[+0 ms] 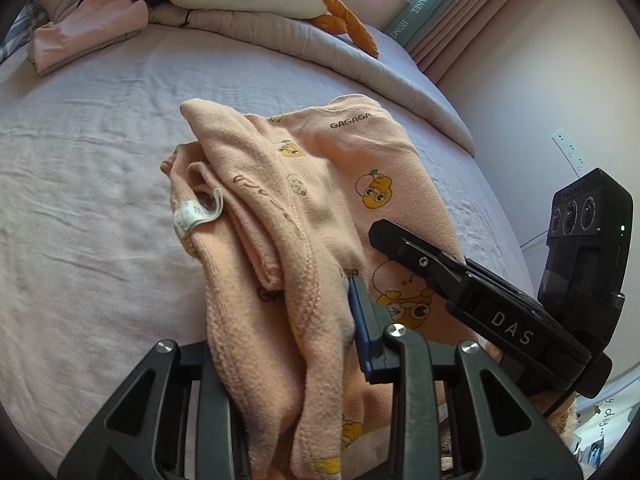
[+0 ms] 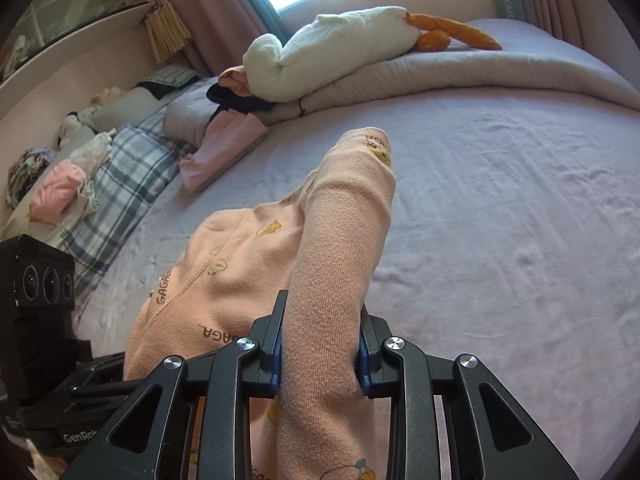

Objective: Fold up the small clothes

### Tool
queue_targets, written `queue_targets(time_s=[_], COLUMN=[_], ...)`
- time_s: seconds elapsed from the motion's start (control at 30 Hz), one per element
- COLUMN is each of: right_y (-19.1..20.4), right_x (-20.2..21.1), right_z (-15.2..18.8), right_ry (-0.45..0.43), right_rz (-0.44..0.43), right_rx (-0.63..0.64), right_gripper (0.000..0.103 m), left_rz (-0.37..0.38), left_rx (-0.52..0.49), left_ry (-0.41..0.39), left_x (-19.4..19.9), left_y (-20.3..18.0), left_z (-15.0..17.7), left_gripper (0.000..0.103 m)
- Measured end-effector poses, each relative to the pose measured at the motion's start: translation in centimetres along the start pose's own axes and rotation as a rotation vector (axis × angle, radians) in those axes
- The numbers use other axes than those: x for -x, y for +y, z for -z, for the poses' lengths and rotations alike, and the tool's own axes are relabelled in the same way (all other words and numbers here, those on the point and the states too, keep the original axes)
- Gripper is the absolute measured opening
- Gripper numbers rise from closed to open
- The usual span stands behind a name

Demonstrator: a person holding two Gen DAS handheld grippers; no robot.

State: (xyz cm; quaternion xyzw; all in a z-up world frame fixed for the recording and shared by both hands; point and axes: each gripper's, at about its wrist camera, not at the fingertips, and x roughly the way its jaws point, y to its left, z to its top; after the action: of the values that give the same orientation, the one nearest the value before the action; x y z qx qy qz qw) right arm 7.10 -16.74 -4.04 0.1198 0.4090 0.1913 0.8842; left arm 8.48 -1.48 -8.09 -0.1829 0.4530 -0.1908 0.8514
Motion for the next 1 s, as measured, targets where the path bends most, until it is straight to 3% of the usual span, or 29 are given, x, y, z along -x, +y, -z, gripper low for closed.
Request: queue_targets(time_s=[0.3, 0.57, 0.77, 0.87, 1.0], right_y=[-3.4, -4.1, -4.6, -4.2, -3.8], right_x=[-1.8, -3.3, -3.4, -2.8, -0.8], right_z=[0.1, 1.3, 1.4, 1.2, 0.8], right_ry=[0.024, 0.076, 0.098, 0.095, 0.058], right_rz=[0.035, 0.088, 0.131, 0.165, 0.245], right_rx=[-0.056, -0.057, -0.077, -0.065, -0.057], right_gripper=[0.03, 0.03, 0.03, 0.03, 0.036], left_rz=[-0.01, -0.039, -0.039, -0.076, -0.126], left_rx=[-0.015, 0.009, 0.051, 0.039, 0.032], left_ry=[0.056, 0.115, 0.117, 0.117, 0.069], left_x=[-4.9, -7.9, -8.0, -7.3, -4.9], left_y=[0.0, 1.0, 1.6, 1.3, 0.8], left_z=[-1.3, 0.0, 0.3, 0.5, 0.3], left_gripper=[0.032, 0.036, 0.04, 0.051, 0.073])
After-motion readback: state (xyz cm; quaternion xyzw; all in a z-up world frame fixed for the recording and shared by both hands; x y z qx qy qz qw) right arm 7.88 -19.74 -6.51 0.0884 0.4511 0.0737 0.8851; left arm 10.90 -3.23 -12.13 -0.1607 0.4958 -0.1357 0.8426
